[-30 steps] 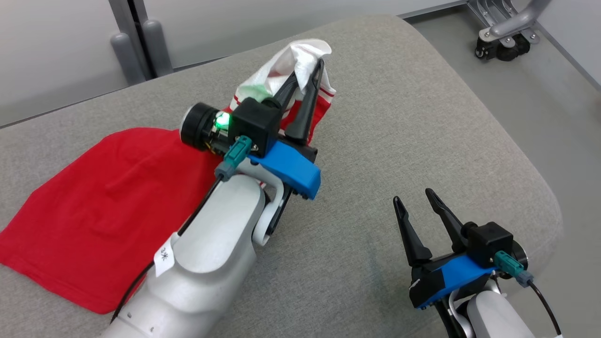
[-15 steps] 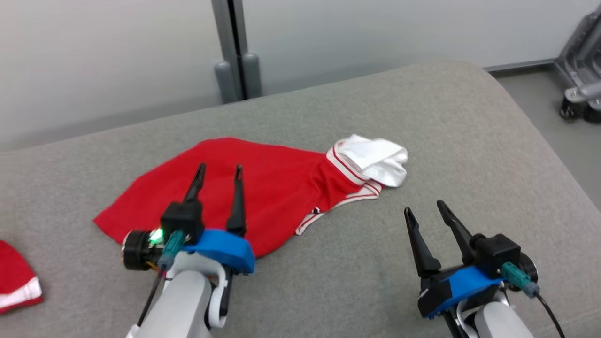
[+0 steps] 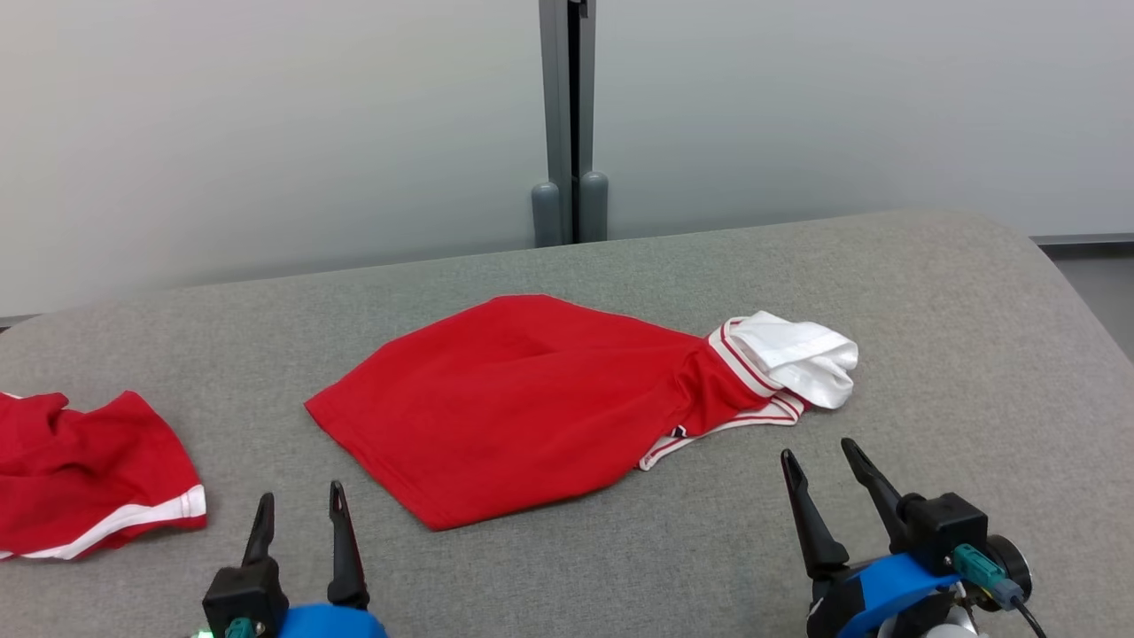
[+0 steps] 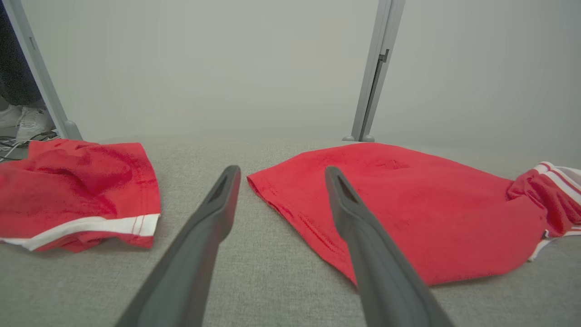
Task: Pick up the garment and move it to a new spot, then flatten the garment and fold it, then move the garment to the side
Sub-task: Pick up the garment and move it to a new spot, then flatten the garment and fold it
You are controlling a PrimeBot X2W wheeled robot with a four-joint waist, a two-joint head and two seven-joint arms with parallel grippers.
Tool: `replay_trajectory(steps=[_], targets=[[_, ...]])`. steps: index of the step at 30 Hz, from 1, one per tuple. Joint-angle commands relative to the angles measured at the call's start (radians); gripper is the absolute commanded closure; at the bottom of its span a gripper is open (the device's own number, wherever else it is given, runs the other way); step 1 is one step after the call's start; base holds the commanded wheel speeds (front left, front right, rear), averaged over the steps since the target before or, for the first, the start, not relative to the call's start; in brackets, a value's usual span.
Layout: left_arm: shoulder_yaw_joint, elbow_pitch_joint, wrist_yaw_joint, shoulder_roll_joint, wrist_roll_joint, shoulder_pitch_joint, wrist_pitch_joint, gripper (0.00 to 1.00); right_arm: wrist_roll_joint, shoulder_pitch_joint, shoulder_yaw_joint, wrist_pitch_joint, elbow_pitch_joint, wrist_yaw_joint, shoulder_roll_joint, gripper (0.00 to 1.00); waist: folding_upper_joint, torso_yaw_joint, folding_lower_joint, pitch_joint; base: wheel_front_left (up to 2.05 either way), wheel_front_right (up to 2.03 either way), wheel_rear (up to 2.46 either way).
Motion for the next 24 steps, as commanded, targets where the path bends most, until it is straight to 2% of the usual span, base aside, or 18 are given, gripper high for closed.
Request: replay_trajectory(steps=[1,5,15,20,24], targets=[[0.011,-0.004,-0.008,-0.003,0.008,0.032,-0.003,0.0,-0.005,0.022,-0.008,-0.005,0.005,0.0,-0.003,0.0,0.0001,0.011,0.0001,-0.008,0.0,0.0,0.0],[0.022,0.0,-0.023,-0.007,0.013,0.075,-0.003,0.0,-0.011,0.044,-0.021,-0.005,0.012,0.0,-0.003,0.0,0.0001,0.025,0.0001,-0.021,0.0,0.0,0.0],[-0.006,-0.013,-0.015,-0.008,-0.03,0.061,-0.003,0.0,-0.026,0.039,-0.026,-0.005,0.02,0.0,-0.003,0.0,0.0001,0.024,0.0001,-0.002,0.0,0.0,0.0],[-0.041,-0.016,-0.013,-0.008,-0.049,0.045,-0.003,0.0,-0.038,0.002,-0.031,-0.005,0.055,0.0,-0.003,0.0,0.0001,0.041,0.0001,0.029,0.0,0.0,0.0],[-0.067,-0.017,-0.014,-0.008,-0.051,0.027,-0.003,0.0,-0.036,-0.057,-0.08,-0.005,0.087,0.0,-0.004,0.0,0.0001,0.068,0.0001,0.067,0.0,0.0,0.0]])
